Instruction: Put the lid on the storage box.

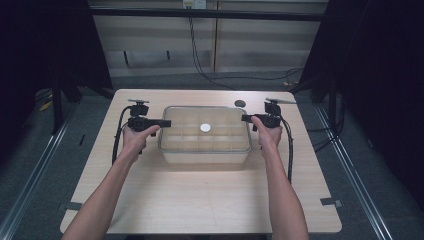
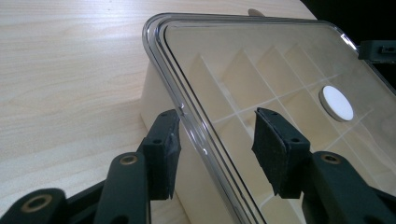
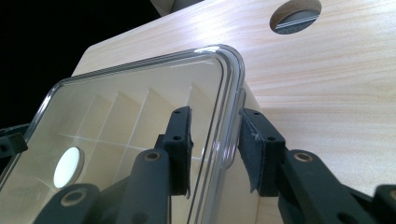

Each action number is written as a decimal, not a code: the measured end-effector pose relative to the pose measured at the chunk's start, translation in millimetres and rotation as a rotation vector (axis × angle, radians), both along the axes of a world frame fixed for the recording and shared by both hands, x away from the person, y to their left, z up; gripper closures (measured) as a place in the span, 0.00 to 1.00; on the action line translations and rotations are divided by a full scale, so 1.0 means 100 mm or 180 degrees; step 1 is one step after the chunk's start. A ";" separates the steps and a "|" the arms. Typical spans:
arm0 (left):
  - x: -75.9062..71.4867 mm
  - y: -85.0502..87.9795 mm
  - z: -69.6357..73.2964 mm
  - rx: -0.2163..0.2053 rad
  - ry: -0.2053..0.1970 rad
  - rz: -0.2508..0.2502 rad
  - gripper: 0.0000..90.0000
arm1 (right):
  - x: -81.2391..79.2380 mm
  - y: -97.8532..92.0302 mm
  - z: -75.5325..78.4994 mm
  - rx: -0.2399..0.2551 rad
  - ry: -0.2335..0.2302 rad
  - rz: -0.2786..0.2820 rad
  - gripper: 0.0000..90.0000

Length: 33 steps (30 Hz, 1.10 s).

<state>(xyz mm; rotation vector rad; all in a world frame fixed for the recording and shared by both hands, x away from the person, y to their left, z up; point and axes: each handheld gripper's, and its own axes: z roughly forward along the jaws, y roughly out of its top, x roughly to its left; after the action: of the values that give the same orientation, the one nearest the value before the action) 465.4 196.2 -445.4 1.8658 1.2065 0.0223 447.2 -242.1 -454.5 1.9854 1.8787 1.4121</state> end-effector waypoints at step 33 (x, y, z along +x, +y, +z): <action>-0.51 0.17 0.20 0.0183 -0.0322 -0.0174 0.31 | -0.47 0.07 0.35 -0.0505 -0.0624 0.0335 0.32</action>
<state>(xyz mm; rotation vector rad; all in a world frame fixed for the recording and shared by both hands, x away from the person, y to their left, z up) 414.6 212.9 -425.0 1.9234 1.0958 0.1210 400.7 -235.3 -419.6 1.6363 1.9637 1.3771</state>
